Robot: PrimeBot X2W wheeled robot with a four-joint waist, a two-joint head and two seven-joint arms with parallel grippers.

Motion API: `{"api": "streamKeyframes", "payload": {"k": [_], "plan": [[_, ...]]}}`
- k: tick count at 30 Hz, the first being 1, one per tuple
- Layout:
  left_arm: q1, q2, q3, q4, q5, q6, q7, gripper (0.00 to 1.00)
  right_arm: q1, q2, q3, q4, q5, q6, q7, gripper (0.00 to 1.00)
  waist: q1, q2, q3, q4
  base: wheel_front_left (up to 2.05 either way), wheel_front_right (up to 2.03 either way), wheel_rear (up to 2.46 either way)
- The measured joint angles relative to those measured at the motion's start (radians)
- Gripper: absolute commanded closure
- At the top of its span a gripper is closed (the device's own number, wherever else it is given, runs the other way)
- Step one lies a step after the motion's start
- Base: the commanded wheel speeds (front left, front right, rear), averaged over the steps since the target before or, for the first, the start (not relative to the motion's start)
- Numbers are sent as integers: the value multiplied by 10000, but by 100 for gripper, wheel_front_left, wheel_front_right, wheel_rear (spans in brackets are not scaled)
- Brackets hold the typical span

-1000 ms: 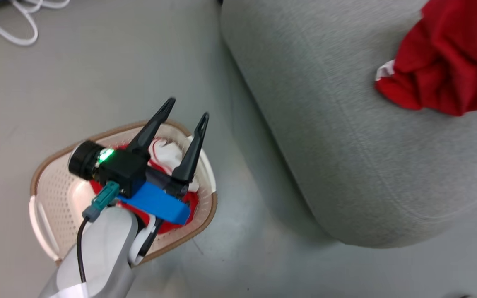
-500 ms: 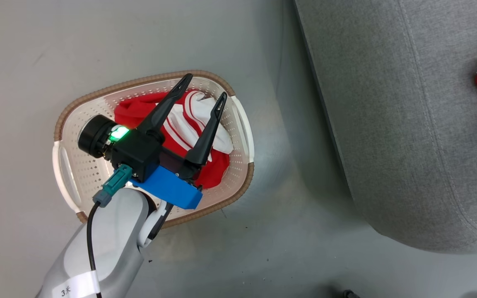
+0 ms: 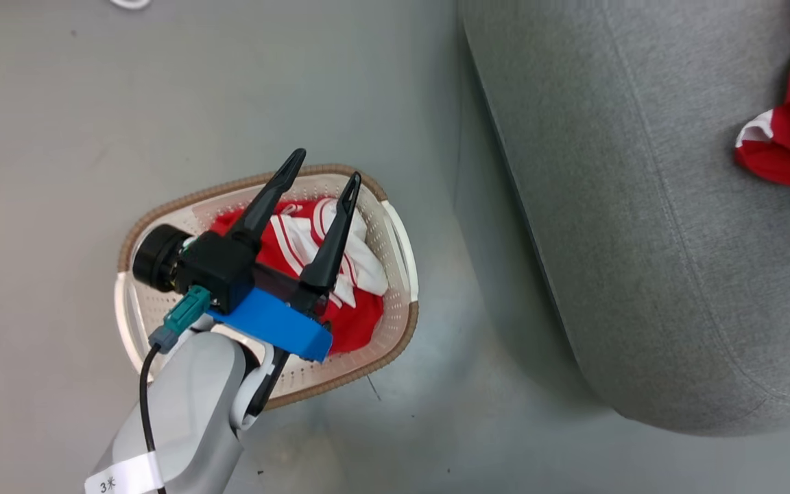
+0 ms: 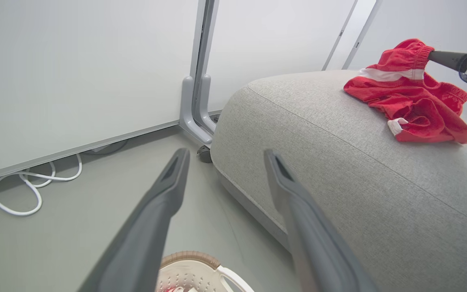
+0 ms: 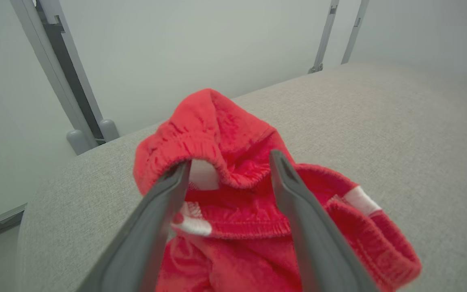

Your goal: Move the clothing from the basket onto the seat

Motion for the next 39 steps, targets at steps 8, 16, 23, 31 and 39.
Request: {"api": "streamKeyframes", "payload": {"k": [8, 16, 23, 31, 39], "plan": [[1177, -328, 863, 295, -173, 0, -2, 0, 1244, 644, 1229, -8, -44, 0, -12, 0, -1, 0, -1410, 90, 0, 0, 0], [2481, -732, 1906, 389, -148, 0, -2, 0, 2776, 1158, 2316, -894, 234, 0, -13, 0, -3, 1, -2930, 258, 0, 0, 0], [3362, -999, 2815, 328, 48, 0, -2, 0, 4286, 1643, 3200, -2420, 614, 0, -12, 0, -4, 1, -3880, 628, 0, 0, 0], [4017, -1244, 3668, 380, 173, 0, -2, 0, 6076, 2173, 4134, -4345, 1392, -2, 548, 0, -3, 1, -4574, 1116, 0, 0, 0], [4356, -1388, 4493, 435, 332, 0, -2, 0, 7398, 2466, 4725, -5628, 1369, -2, 823, 0, -3, 1, -4965, 1448, 0, 0, 0]]}}
